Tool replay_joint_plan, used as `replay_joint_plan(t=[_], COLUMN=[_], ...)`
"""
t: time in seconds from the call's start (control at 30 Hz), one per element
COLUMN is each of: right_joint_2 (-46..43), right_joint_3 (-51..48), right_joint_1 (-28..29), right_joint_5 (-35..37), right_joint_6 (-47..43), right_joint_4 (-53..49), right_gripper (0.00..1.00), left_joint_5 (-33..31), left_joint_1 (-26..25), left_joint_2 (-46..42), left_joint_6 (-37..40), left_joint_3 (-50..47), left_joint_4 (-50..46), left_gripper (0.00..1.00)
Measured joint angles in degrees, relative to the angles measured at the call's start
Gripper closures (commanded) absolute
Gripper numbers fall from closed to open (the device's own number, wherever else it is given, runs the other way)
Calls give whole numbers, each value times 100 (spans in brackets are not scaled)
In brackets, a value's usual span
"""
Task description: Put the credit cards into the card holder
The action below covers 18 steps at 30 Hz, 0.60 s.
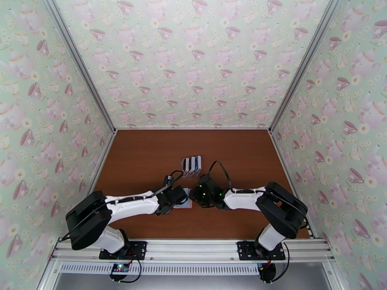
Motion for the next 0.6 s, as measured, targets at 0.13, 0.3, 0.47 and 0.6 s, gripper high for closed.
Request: replay_joint_plan(t=[0.13,0.3,0.47,0.6], right_joint_2=[-199,-363,-439,-693], right_joint_3=[-87,-114,-142,-297], right_joint_1=[-173,-286,-293,-295], right_joint_5=[9,90,109,94], right_joint_6=[-144,-293,-330,-315], right_joint_4=[-232,-509,-603,-525], right_gripper=[68,68,67,65], left_joint_5=[107,157,153,162], left_joint_1=[-129,-271,-284,-284], left_joint_2=[271,568,649,575], left_joint_6=[-7,-28,-50,-57], left_joint_3=[57,205,247,120], left_joint_4=[149,310,507,815], left_gripper=[74,75,75,75])
